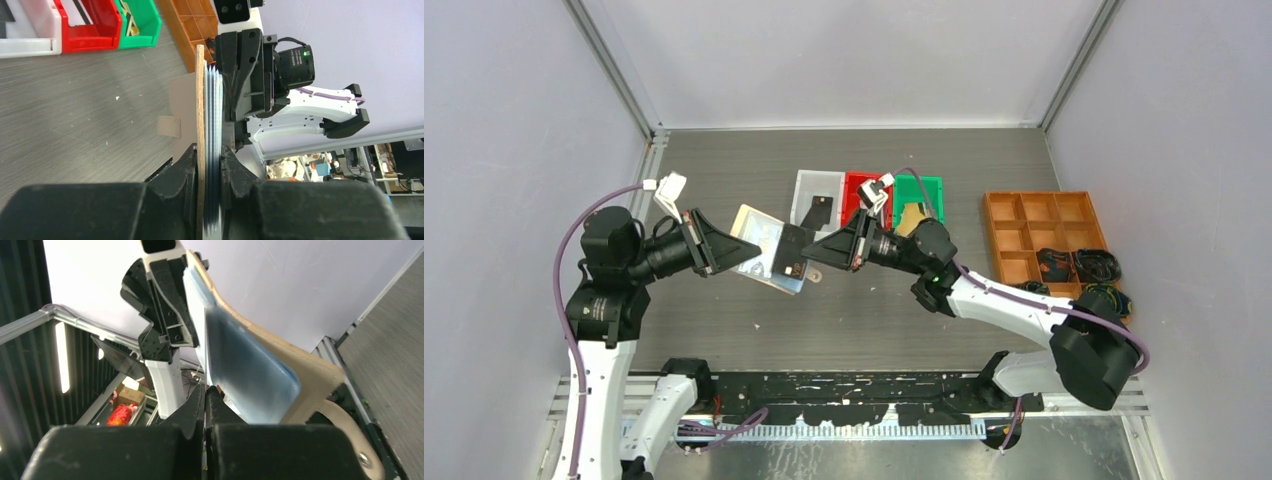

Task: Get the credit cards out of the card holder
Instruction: Remove the credit card from the card holder, then place the credit card in the storage box.

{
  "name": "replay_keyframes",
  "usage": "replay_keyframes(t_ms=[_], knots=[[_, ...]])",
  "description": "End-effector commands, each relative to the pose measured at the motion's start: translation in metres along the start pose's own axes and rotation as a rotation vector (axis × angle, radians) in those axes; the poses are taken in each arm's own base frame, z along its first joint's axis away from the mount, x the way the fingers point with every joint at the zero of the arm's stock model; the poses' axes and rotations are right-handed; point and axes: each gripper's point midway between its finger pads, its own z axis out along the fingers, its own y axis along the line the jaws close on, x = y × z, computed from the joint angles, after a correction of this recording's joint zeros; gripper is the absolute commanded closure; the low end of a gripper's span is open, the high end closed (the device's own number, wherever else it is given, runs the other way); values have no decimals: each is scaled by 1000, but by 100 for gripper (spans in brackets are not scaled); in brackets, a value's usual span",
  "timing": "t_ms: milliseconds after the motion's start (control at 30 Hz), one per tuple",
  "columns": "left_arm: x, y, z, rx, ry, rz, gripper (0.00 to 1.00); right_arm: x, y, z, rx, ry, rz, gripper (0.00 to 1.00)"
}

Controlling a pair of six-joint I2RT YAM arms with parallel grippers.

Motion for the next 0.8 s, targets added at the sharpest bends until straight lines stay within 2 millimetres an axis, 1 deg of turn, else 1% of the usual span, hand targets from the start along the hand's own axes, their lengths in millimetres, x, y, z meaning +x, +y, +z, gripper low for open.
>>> replay_keyframes(t_ms=[0, 33, 167, 233, 300, 400, 500, 600, 700, 733, 767], knots=[[-11, -17, -10, 4, -55, 162, 100, -30, 22, -17, -15, -33, -45, 99], [-13, -14, -11, -16, -64, 191, 100, -40, 24, -25, 3, -52, -60, 99], [-17, 0, -16, -108, -78, 304, 100, -83, 3, -63, 192, -155, -115, 99], [-15, 6, -18, -131, -69, 330, 100, -102, -13, -77, 320, -199, -148, 99], [-10, 8, -17, -123, -50, 340, 100, -115, -38, -84, 477, -196, -178, 99], [-2, 3, -17, -74, -14, 346, 100, -134, -70, -83, 613, -178, -183, 99], [7, -10, -17, 3, 23, 352, 100, -154, -105, -76, 714, -163, -179, 99], [11, -24, -20, 69, 31, 364, 100, -170, -145, -72, 835, -132, -167, 99], [15, -38, -24, 136, 34, 378, 100, -177, -180, -58, 919, -70, -181, 99], [16, -44, -25, 167, 39, 380, 100, -177, -198, -54, 962, -45, -179, 99], [18, -50, -27, 198, 44, 380, 100, -179, -209, -51, 996, -25, -187, 99]])
